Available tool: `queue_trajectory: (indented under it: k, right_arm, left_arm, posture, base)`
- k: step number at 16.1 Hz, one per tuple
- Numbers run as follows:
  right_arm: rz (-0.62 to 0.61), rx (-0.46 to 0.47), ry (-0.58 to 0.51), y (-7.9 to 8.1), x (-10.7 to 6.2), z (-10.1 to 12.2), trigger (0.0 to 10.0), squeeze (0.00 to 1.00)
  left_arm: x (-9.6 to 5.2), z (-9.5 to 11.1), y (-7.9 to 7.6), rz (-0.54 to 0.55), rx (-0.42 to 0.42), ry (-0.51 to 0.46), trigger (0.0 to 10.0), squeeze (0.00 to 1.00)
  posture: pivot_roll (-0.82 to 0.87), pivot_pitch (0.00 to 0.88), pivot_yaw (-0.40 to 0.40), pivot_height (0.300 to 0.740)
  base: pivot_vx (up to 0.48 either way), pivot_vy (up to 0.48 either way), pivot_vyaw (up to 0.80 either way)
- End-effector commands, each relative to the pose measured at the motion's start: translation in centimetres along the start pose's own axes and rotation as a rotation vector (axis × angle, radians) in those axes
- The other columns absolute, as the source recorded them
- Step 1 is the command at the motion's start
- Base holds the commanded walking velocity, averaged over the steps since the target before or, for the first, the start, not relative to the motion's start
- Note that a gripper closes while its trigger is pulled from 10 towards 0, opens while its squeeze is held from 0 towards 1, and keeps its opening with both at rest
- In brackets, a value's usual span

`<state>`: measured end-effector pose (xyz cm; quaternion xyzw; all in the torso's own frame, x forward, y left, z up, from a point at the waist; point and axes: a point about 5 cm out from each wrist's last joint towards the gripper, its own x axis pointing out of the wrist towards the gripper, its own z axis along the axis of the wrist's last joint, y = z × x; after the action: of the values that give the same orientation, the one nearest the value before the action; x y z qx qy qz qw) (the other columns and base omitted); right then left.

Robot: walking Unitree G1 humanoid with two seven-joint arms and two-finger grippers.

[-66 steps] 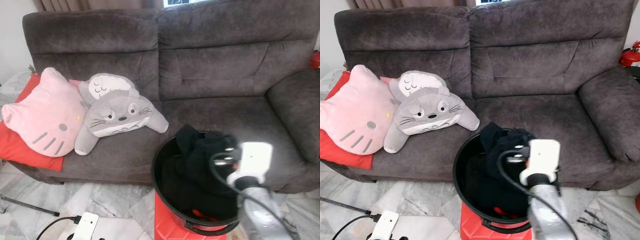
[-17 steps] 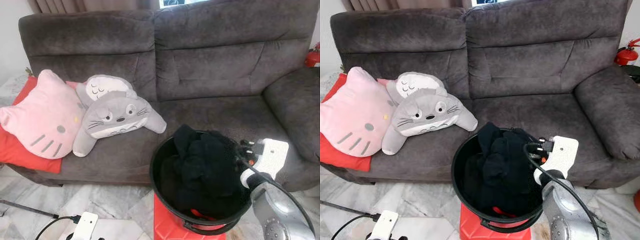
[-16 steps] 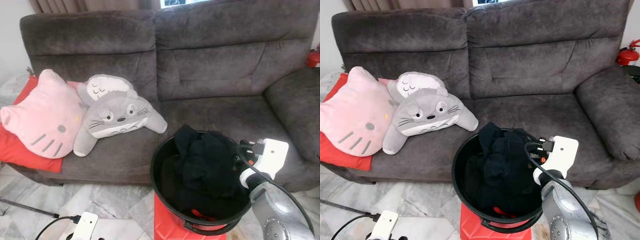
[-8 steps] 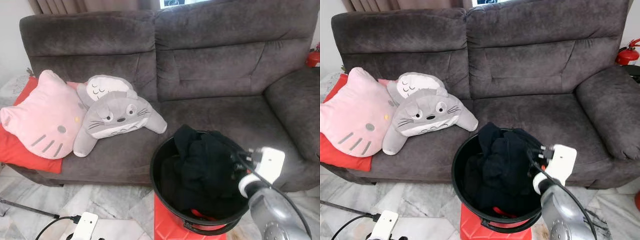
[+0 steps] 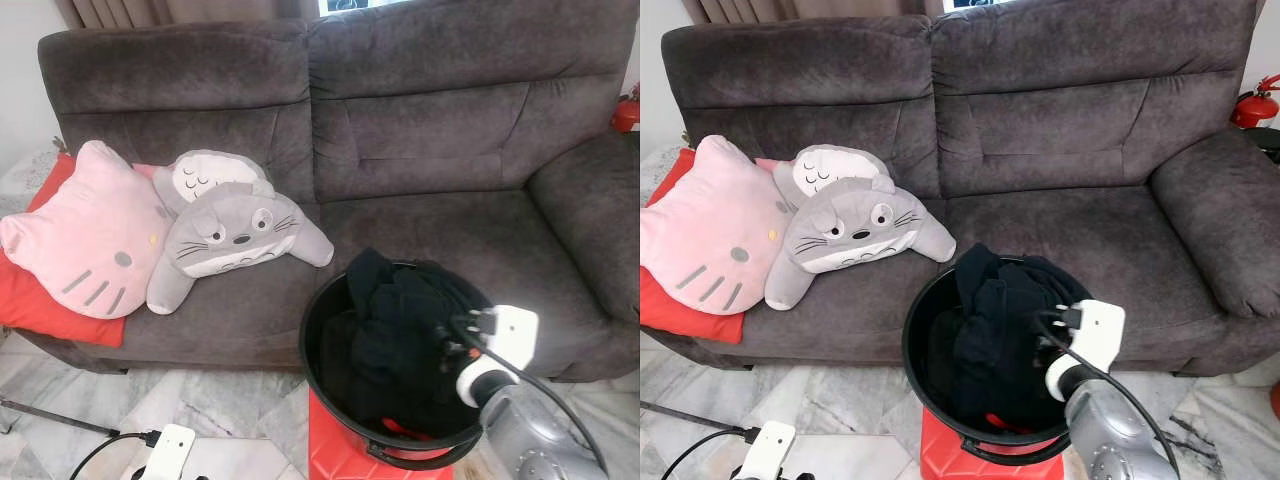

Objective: Hang hanger

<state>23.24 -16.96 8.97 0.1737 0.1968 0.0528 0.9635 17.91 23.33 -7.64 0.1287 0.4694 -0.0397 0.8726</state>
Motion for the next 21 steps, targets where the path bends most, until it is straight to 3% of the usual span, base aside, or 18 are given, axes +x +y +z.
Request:
queue_trajectory:
  k: [1,8,15,21]
  right_arm:
    - [0.047,0.006,0.039,0.7,0.1,-0.7,10.0,0.0]
    - [0.075,-0.003,0.056,1.0,0.0,-0.9,10.0,0.0]
    - [0.187,-0.019,-0.048,2.9,-0.2,1.0,10.0,0.0]
    - [0.177,-0.019,-0.02,2.8,-0.1,0.4,10.0,0.0]
  left_arm:
    - [-0.1,-0.2,0.6,0.015,0.021,0.012,10.0,0.0]
    - [-0.1,0.0,0.5,0.01,0.025,0.004,10.0,0.0]
    - [0.0,0.3,0.5,0.005,0.027,-0.005,10.0,0.0]
    - [0.0,0.3,0.5,0.005,0.027,-0.002,10.0,0.0]
  posture:
    - [-0.18,0.0,0.122,0.74]
    - [-0.18,0.0,0.122,0.74]
    - [-0.18,0.0,0.122,0.74]
    - [-0.18,0.0,0.121,0.74]
  base:
    - [0.0,0.0,0.0]
    - [0.0,0.0,0.0]
    - [0.0,0.0,0.0]
    - [0.0,0.0,0.0]
